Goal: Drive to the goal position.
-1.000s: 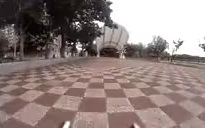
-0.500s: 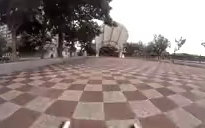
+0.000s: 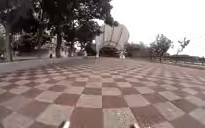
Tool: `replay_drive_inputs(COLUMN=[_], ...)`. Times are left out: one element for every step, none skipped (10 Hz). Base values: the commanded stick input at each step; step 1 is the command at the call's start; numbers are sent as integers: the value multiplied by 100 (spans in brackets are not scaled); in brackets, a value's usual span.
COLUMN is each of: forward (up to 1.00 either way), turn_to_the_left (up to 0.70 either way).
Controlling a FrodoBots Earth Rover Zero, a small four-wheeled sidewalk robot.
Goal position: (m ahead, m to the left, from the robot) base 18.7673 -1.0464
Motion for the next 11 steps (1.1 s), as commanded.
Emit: replay_drive_inputs(forward=[100, 100, 100, 100, 100, 100, 100, 100, 100, 100, 100], turn_to_the_left=[0, 0, 0, 0, 0, 0, 0, 0, 0, 0, 0])
